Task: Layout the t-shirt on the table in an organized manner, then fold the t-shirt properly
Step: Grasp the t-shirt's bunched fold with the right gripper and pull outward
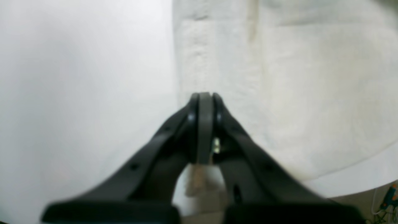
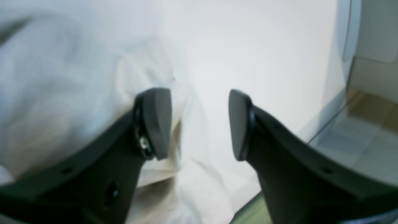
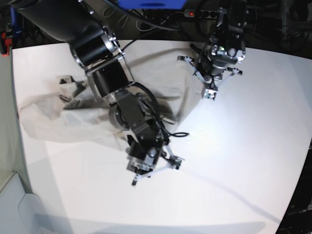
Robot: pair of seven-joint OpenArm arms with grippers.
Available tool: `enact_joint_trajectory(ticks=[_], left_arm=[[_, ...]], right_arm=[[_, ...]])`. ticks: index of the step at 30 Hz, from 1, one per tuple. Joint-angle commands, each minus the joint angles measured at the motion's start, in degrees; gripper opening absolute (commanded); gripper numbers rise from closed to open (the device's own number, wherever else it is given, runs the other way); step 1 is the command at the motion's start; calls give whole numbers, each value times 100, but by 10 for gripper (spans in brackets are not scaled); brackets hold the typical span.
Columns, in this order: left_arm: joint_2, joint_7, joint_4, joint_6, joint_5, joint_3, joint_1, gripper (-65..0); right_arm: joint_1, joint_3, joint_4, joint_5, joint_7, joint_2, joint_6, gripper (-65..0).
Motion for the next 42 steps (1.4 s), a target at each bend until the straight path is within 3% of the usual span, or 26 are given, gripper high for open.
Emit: enact_joint_trajectory(ticks=[1, 7, 19, 22, 25, 34, 42], left_arm=[[12, 147, 59, 12, -6, 0, 1, -648], [12, 147, 59, 12, -6, 0, 1, -648], [126, 147, 59, -5, -6, 9, 1, -648], [126, 147, 59, -5, -6, 9, 1, -648], [126, 147, 59, -5, -6, 9, 1, -648], [73, 138, 24, -5, -6, 9, 98, -648], [64, -178, -2, -5, -6, 9, 309, -648]], right_arm=[[231, -7, -20, 82, -5, -5, -27, -348], [302, 20, -504, 856, -5, -5, -27, -348], [-94, 20, -855, 909, 496, -5, -27, -359], [-103, 11, -855, 918, 505, -5, -27, -456], [-59, -7, -838, 891, 575, -5, -27, -650], [346, 495, 648, 918, 144, -5, -27, -650], [592, 1172, 1158, 918, -5, -5, -27, -650]])
